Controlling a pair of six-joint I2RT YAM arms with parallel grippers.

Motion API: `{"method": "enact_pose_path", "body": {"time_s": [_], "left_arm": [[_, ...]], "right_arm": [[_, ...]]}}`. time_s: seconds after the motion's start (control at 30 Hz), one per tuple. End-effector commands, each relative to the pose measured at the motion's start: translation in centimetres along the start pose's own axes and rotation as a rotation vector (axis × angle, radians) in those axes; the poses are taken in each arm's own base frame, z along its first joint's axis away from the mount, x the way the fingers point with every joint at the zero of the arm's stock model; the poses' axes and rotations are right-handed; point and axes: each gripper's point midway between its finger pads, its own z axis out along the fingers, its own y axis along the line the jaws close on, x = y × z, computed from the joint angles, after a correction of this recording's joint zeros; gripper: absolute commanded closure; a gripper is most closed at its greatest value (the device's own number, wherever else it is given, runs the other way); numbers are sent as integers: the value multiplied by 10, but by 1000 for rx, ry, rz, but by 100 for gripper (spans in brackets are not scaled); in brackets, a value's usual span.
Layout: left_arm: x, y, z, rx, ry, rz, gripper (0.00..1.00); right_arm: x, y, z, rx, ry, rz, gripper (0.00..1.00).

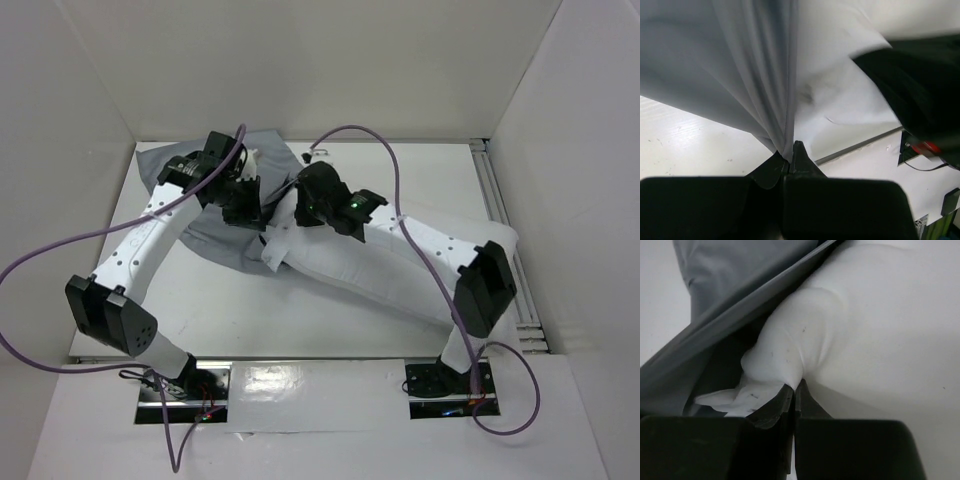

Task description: Put the pillow into the pillowcase

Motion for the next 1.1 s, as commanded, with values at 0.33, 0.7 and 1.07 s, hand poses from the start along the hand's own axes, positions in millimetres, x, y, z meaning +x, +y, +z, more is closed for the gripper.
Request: {"method": "enact_pose_path", "body": {"time_s": [0.33, 0.7, 1.07], "left_arm": [[21, -49, -45, 220, -3, 123, 99], [-14, -31, -52, 138, -71, 89, 21], [-97, -1, 8, -49, -142, 24, 25]], "right_arm": [[-5, 26, 52, -52, -147, 181, 100], [-19, 50, 38, -212, -213, 180, 100], [-5, 29, 6, -117, -143, 116, 27]]}}
